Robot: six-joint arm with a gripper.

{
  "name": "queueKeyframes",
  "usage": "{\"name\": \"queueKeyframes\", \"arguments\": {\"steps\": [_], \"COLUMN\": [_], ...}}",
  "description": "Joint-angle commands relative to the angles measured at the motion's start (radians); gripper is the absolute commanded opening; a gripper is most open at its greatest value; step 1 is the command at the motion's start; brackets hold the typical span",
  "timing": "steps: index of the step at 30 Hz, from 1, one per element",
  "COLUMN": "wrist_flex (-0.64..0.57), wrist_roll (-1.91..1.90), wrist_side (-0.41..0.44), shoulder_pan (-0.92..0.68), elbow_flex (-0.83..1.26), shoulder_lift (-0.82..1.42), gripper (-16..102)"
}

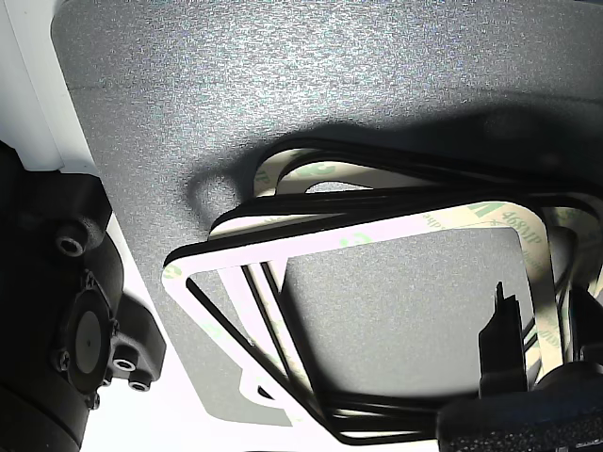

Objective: Grab top frame and put it into gray box.

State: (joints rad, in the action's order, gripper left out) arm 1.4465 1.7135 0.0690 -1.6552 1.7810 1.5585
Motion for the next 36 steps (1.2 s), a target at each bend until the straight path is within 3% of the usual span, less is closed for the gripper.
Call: {"name": "queueKeyframes", "arguments": {"steps": [1,6,12,18,23,27,31,36], "wrist_flex": [-0.009,-0.015,-0.055,-0.029,0.084,0.166,0.184,0.209], "wrist_roll": [0.003,0.017,0.072,0.069,0.005,-0.38,-0.689,-0.977], "wrist_side": [0.0,-0.006,0.009,0.02,0.067,0.11,0.195,0.239], "shoulder_pan": [0.009,0.009,-0.003,-0.006,0.006,0.051,0.121,0.247], "elbow_flex": [-0.014,-0.014,-0.002,-0.025,-0.135,-0.239,-0.305,-0.37], "shoulder_lift": [0.032,0.037,0.051,0.052,0.044,0.037,0.037,0.038], "gripper": [48,38,-10,-10,-10,-10,-10,-10]}}
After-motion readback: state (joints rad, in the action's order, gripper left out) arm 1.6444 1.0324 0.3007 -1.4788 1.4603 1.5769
